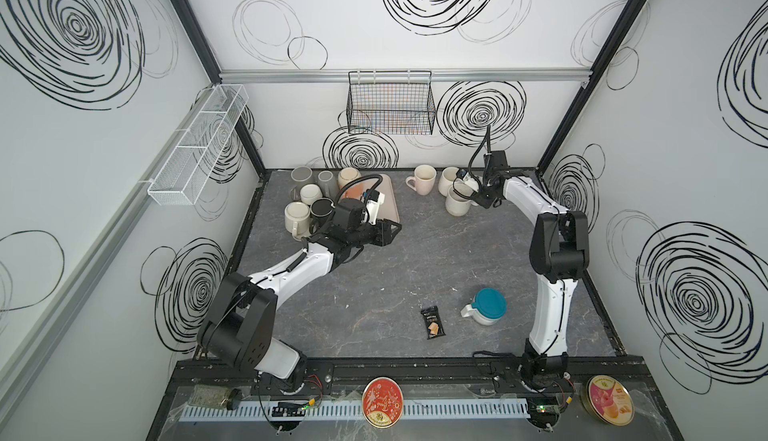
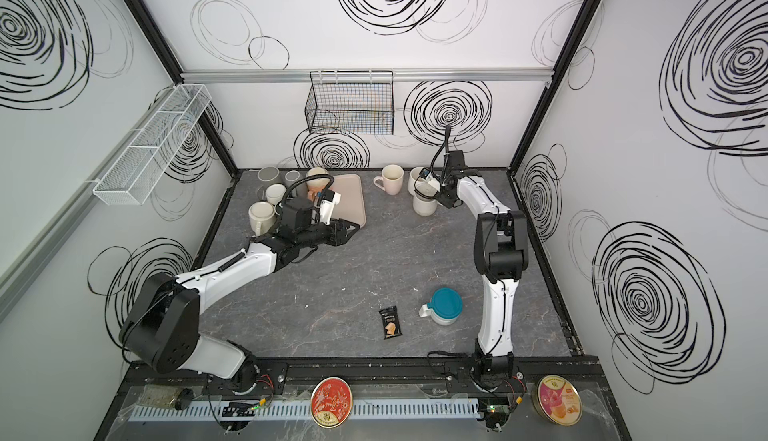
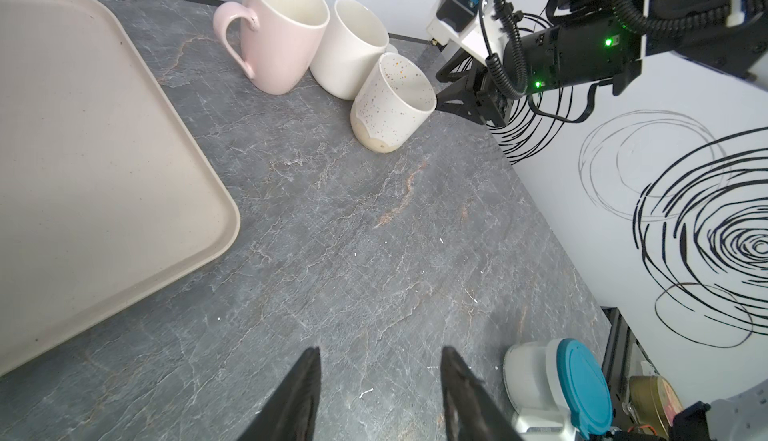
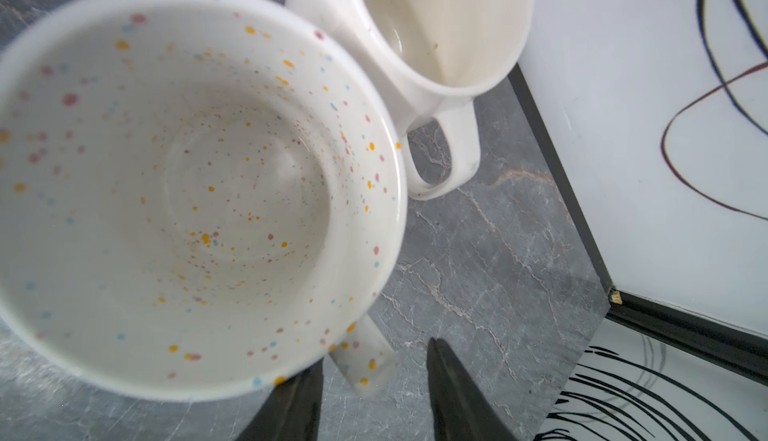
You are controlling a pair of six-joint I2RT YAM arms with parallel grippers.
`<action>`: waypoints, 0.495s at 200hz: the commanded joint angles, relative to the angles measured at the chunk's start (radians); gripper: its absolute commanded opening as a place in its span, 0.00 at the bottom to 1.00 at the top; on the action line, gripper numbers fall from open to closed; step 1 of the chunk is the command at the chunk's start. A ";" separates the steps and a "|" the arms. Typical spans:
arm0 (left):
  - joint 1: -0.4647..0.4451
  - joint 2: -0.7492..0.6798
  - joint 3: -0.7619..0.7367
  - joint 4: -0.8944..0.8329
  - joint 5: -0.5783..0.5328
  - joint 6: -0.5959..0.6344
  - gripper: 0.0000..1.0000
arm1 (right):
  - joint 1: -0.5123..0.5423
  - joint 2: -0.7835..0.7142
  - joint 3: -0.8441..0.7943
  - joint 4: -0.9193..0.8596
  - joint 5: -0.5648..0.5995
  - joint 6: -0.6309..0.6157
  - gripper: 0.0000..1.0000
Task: Turn the mug right side up
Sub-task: 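Lower the mug onto the table and open the right gripper, then move both grippers back over the tray toward the black mug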
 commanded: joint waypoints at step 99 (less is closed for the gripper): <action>0.192 -0.170 0.035 -0.165 -0.121 0.104 0.53 | 0.031 -0.368 -0.261 0.132 -0.261 0.141 0.46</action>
